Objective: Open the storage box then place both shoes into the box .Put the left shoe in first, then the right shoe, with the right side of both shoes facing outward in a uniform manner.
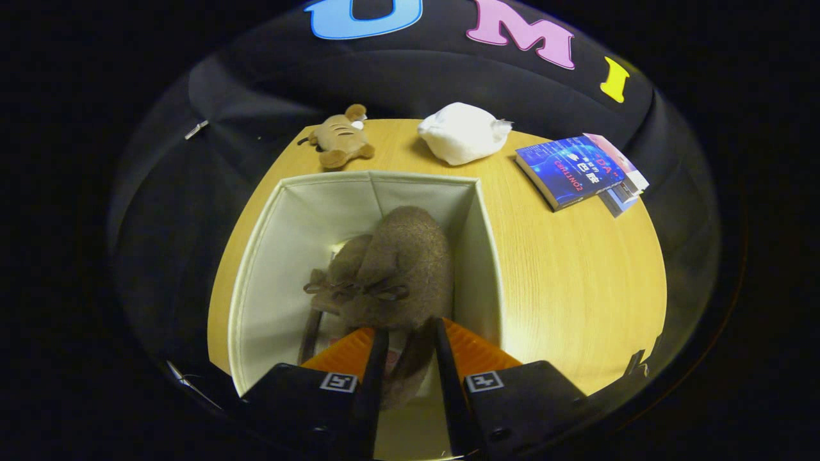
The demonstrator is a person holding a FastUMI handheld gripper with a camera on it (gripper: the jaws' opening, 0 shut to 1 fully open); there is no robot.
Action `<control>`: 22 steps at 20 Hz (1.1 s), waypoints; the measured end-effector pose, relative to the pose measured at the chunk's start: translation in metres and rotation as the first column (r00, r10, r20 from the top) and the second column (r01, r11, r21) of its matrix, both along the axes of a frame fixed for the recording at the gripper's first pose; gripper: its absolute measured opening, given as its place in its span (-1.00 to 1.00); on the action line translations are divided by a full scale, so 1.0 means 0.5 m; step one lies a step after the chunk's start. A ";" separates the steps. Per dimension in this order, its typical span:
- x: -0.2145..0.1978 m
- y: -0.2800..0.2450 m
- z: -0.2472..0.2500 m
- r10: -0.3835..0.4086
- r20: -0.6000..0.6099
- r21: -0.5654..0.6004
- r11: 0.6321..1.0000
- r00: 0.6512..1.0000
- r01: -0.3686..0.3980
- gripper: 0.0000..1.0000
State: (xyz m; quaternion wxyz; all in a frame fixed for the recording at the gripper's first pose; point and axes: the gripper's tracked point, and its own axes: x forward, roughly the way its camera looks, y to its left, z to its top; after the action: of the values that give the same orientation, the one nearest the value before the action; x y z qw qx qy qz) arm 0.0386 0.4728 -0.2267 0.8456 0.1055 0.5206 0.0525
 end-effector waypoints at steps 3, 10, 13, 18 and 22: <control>-0.005 0.016 0.026 0.038 0.040 0.043 0.998 0.998 -0.040 0.49; -0.012 -0.028 0.090 0.061 0.158 0.056 0.996 0.986 -0.070 0.94; -0.012 -0.082 0.125 0.062 0.240 0.070 0.994 0.969 -0.080 0.93; 0.003 -0.248 0.190 -0.019 0.373 0.095 0.995 0.928 -0.017 0.94; 0.011 -0.412 0.239 -0.082 0.478 0.087 0.995 0.874 0.046 0.98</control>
State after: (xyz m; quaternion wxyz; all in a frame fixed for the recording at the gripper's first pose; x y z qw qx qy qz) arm 0.0442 0.2668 -0.1069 0.9453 0.1370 0.2882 0.0680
